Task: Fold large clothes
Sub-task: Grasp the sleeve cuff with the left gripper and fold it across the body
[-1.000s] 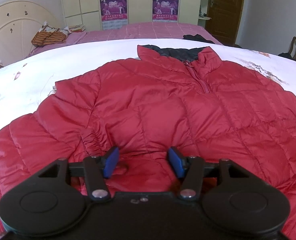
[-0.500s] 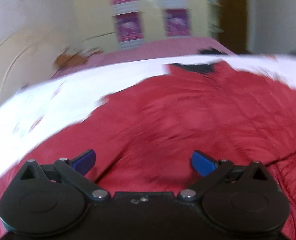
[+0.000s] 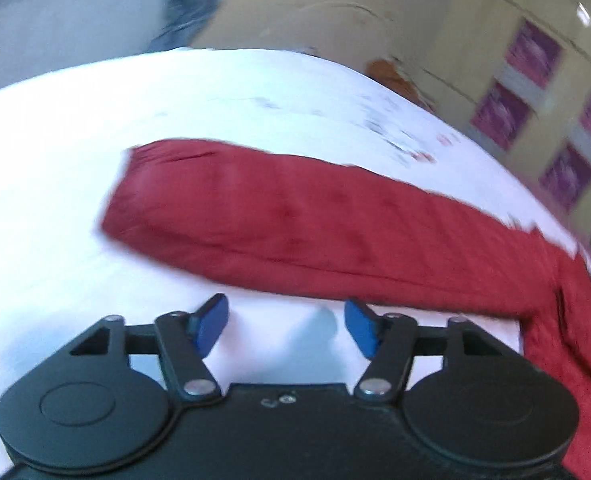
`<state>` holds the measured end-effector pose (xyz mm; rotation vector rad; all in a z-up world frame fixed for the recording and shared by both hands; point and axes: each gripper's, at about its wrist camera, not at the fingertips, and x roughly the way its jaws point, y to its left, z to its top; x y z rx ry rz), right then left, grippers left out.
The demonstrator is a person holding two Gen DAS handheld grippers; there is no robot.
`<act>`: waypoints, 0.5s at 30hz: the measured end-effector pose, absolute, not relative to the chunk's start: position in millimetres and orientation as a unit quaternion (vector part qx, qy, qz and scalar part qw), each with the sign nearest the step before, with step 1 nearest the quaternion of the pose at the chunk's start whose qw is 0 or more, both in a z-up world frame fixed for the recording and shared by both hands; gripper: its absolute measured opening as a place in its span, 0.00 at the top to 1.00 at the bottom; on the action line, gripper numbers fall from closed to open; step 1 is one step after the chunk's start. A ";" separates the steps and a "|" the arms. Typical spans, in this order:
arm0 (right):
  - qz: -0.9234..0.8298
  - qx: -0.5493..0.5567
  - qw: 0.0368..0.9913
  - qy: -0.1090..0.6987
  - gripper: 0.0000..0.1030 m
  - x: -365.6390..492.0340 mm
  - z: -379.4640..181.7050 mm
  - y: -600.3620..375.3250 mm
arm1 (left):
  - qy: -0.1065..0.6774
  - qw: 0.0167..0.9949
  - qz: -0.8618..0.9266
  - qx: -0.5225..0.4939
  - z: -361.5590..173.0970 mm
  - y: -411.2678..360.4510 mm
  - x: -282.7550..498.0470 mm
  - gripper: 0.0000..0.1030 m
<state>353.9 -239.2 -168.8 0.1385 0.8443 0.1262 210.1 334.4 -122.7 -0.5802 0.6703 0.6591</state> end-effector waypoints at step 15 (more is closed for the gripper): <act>0.011 0.067 0.921 0.384 0.18 373.5 -153.5 -238.8 | 0.158 0.785 0.349 -0.487 -149.2 391.2 191.4 0.65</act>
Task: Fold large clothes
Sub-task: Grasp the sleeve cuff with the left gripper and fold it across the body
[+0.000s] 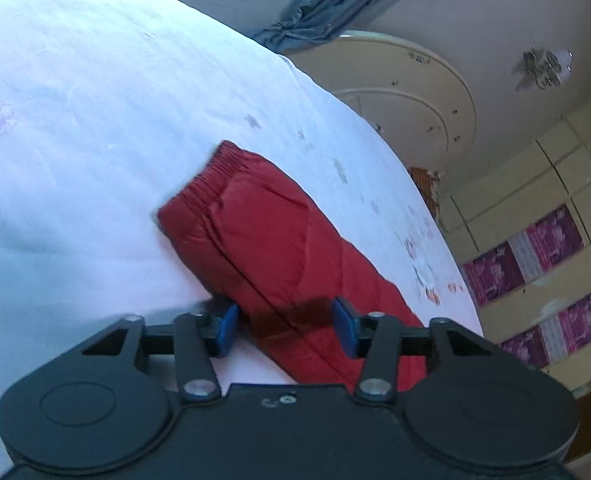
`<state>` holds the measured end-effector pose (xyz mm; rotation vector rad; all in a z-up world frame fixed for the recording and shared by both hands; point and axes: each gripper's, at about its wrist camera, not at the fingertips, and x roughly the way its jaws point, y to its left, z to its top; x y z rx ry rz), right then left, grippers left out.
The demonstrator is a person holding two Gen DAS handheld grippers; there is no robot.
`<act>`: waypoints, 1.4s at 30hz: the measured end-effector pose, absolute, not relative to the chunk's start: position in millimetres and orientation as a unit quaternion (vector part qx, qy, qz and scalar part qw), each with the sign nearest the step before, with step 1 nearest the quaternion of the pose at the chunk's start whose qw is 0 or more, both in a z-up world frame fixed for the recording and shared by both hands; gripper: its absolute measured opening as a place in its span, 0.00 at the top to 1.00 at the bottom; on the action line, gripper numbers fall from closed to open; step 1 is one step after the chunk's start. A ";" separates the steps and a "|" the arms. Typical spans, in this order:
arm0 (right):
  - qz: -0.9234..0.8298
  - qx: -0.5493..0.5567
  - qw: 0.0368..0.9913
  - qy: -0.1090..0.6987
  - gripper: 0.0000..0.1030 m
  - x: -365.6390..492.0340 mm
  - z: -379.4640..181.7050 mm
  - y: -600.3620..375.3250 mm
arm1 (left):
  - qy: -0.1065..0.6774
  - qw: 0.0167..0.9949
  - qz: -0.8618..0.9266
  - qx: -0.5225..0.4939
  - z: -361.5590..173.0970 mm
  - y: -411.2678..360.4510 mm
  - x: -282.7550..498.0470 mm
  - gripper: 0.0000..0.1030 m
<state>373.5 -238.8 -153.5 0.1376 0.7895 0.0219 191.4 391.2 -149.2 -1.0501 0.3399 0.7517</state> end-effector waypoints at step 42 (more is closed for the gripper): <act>-0.038 0.176 0.906 0.382 0.38 357.4 -143.1 -331.5 | 0.385 0.907 -0.159 -0.064 -114.6 -21.5 448.3 0.94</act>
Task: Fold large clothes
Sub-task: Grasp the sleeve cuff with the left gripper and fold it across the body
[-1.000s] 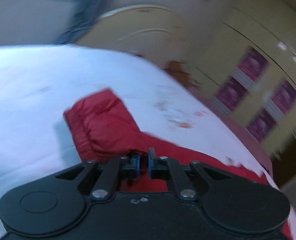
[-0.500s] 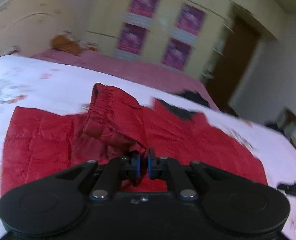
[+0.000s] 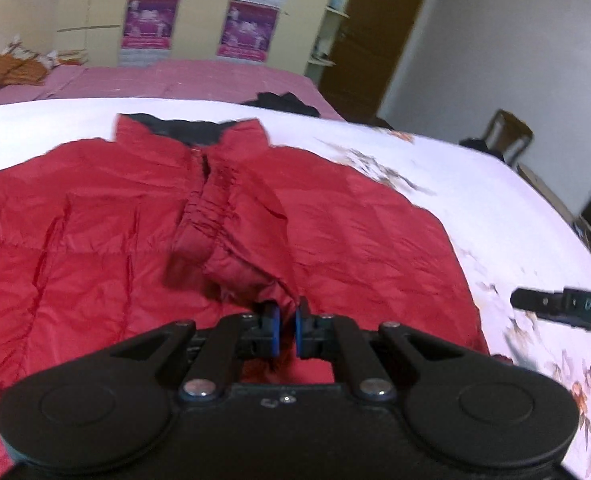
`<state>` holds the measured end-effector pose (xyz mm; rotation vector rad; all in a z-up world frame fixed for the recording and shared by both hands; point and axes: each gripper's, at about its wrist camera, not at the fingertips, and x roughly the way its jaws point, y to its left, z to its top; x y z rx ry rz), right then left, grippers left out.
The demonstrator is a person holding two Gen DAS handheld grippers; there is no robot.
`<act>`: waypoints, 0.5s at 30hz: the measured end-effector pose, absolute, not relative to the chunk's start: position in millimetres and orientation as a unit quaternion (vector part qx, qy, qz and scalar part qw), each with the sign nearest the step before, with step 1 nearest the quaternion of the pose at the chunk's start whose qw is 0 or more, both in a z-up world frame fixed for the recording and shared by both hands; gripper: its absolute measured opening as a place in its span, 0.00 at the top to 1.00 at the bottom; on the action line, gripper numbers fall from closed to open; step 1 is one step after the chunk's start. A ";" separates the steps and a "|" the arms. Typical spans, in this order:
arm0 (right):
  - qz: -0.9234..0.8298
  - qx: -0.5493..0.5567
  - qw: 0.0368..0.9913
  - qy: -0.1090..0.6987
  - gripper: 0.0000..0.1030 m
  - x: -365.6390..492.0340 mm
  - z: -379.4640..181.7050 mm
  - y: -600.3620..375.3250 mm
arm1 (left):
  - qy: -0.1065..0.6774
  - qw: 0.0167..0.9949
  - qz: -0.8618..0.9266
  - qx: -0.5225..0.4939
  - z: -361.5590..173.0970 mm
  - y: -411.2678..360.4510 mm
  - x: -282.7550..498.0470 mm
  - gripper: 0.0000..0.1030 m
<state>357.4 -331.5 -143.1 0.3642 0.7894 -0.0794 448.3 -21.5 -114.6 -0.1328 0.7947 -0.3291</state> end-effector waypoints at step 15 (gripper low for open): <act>-0.013 0.208 0.912 0.352 0.14 348.8 -129.7 -341.6 | 0.363 0.890 -0.230 -0.149 -114.0 -4.2 437.5 0.39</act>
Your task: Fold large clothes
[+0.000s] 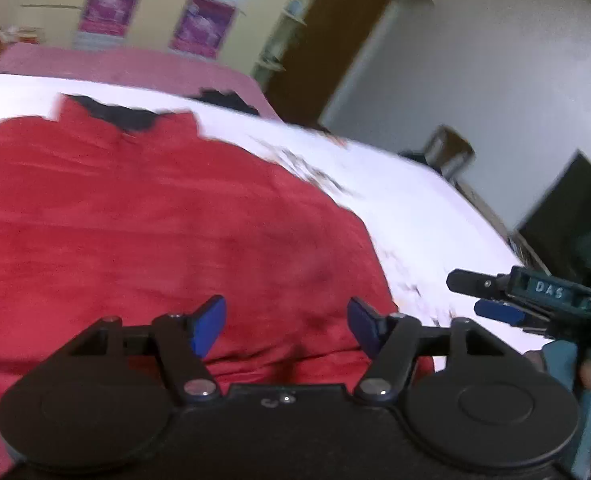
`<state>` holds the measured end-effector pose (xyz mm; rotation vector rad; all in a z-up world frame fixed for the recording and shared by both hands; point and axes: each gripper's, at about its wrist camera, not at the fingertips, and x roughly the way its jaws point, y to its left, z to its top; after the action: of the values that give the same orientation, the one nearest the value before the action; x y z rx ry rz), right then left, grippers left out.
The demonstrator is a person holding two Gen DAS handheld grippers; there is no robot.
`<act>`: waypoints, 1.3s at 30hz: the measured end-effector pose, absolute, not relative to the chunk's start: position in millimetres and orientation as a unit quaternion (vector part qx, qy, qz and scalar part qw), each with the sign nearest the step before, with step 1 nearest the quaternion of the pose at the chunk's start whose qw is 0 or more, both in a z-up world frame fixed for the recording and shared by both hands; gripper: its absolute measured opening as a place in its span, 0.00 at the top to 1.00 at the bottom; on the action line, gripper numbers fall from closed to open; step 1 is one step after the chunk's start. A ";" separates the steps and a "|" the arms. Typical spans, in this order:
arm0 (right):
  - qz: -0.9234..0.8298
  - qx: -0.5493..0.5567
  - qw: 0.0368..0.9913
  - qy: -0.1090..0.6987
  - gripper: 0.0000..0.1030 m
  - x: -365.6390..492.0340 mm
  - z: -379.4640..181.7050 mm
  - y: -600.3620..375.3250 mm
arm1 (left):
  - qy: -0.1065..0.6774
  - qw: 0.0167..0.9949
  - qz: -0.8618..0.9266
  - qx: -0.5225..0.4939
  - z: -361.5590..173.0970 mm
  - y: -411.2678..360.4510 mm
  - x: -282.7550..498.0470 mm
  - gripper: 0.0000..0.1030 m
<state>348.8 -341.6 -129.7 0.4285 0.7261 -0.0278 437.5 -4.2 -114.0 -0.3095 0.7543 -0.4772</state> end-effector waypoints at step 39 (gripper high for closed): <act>0.029 0.136 0.916 0.375 0.47 387.9 -127.8 -263.3 | 0.330 0.938 -0.013 -0.102 -94.4 189.4 425.5 0.63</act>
<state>387.9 -263.3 -127.8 0.2802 0.7720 0.0587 425.5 189.4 -94.4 -0.2081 0.6732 -0.0262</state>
